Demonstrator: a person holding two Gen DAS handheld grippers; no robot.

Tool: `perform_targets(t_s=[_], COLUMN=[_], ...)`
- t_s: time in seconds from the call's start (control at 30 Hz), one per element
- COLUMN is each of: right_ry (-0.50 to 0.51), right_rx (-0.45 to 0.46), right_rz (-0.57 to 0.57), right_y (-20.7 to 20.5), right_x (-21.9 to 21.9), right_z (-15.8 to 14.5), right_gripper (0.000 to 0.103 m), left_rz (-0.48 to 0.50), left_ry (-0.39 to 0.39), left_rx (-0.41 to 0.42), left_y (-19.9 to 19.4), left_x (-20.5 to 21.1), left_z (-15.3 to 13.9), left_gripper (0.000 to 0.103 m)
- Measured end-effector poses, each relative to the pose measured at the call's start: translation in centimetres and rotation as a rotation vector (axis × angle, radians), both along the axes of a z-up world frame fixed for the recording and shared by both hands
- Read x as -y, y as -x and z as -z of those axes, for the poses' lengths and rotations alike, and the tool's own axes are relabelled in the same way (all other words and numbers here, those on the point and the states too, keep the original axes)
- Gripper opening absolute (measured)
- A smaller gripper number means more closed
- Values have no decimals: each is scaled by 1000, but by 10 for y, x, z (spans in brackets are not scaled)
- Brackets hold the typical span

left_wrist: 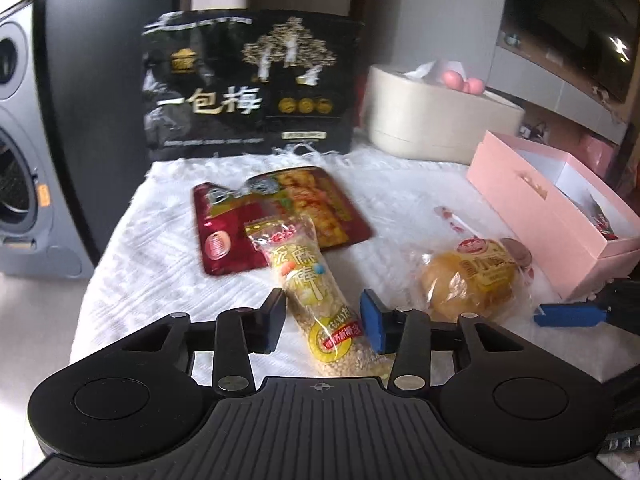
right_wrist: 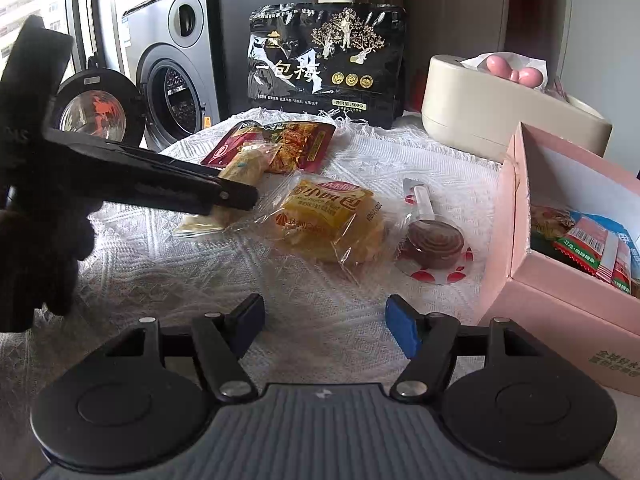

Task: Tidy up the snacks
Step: 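Close the left tool on the long yellow stick packet and lift it, then grasp the yellow bread packet with the right tool while left holds the stick packet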

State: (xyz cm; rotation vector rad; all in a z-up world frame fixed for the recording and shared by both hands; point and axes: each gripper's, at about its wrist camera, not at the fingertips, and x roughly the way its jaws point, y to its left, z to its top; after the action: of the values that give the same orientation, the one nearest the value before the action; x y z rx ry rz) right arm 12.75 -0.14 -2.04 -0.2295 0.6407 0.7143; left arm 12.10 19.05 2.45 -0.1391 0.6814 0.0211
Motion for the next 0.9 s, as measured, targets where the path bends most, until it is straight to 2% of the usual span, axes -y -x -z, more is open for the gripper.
perform_targets(t_s=[0.03,0.13,0.2,0.27,0.3,0.4,0.43,0.5,0.6,0.7,0.8,0.9], right_ry=[6,11,-13,-33,-47,-152,-180,-192,-152,-80,-18,-9], right_rx=[1,18,26,0,-41,-182,-199,-141,-7,51,34,-53], right_rz=[-1,3,16,30,25,-145,-201,-231,-167,-116,-111,-71], right_y=[0,-1,-5,-12,-17,-19,-17,-11,-13,-30,-50,-66], right_x=[-1,-4,-6,-11,-14,-18,-19,-19,-21,-34,-54,-62], right_z=[-1,-5,-10,-13,-15,-22,-26,-39,-53,-51,-40,-25], right_gripper=[68,68,68,68,68,68,68,68,68,68,68,69], left_rz=[-7,-37,-54,-60,-64,-66,-63,-67,-79,-84,-86,-86], left_ry=[5,23,62,116,130,140,132,143,171,203,215,205], left_rx=[0,7,10,29,35,47,55,63,77,84,86,84], left_y=[4,17,22,25,27,29,29,30,34,35,36,36], left_x=[-4,-18,-27,-36,-37,-38,-38,-39,-41,-45,-46,-45], left_z=[0,3,7,13,13,15,15,17,18,19,19,20], left_gripper=[39,36,36,36,36,36,36,36,36,36,36,36])
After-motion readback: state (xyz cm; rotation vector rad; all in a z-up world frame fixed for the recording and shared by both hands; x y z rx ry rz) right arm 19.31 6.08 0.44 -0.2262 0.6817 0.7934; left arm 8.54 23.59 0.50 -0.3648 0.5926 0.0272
